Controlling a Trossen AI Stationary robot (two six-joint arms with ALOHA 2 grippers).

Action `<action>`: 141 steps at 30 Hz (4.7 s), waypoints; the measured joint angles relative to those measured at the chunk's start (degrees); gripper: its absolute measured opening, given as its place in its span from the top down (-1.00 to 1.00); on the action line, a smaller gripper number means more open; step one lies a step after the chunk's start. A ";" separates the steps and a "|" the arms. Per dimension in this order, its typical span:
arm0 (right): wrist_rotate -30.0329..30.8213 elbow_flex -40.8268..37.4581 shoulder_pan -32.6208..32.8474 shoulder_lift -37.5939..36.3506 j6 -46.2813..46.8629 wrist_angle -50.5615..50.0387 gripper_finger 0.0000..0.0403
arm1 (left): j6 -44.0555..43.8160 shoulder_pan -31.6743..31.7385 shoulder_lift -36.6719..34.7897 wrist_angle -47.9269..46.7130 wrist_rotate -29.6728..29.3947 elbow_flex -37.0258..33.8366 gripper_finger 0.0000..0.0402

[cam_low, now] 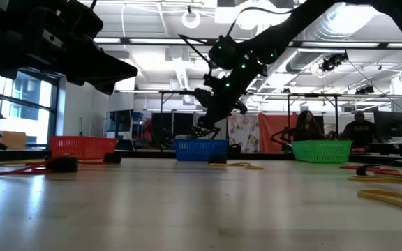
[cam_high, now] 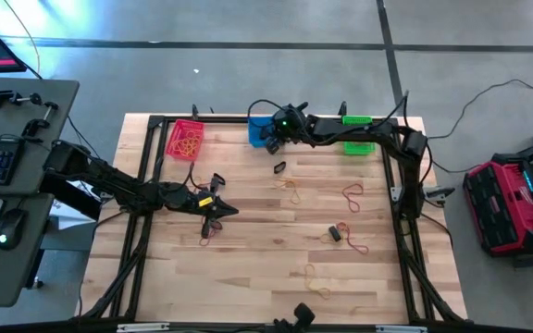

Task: Sort rubber bands into baskets
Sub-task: Put the black rubber band into the blue bin, then put the red rubber band into the green bin

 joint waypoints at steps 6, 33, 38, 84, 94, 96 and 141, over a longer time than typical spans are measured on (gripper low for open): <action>0.02 0.00 -0.96 0.31 1.62 0.20 0.95 | 0.07 0.00 0.00 0.00 0.00 0.00 1.00; -8.65 0.38 -4.97 -0.24 -0.65 -4.52 0.96 | 0.50 -0.02 0.00 -0.17 0.00 0.02 1.00; 1.19 -3.00 0.80 -6.12 -4.29 -6.89 0.99 | 0.85 0.02 0.00 -0.66 -0.07 0.02 1.00; 5.57 -35.53 35.39 -37.24 52.97 -50.25 0.43 | 0.98 -0.02 0.00 -1.12 0.12 0.07 1.00; 0.19 -37.95 22.93 -37.20 41.75 -42.82 0.33 | 0.48 -0.02 0.00 -1.16 0.09 0.07 1.00; -0.88 -39.04 21.22 -37.20 40.66 -42.59 0.36 | 0.48 -0.02 0.00 -1.19 0.09 0.07 1.00; 3.59 -39.74 21.76 -37.05 34.02 -36.19 1.00 | 0.43 0.00 0.00 -1.12 0.00 0.04 1.00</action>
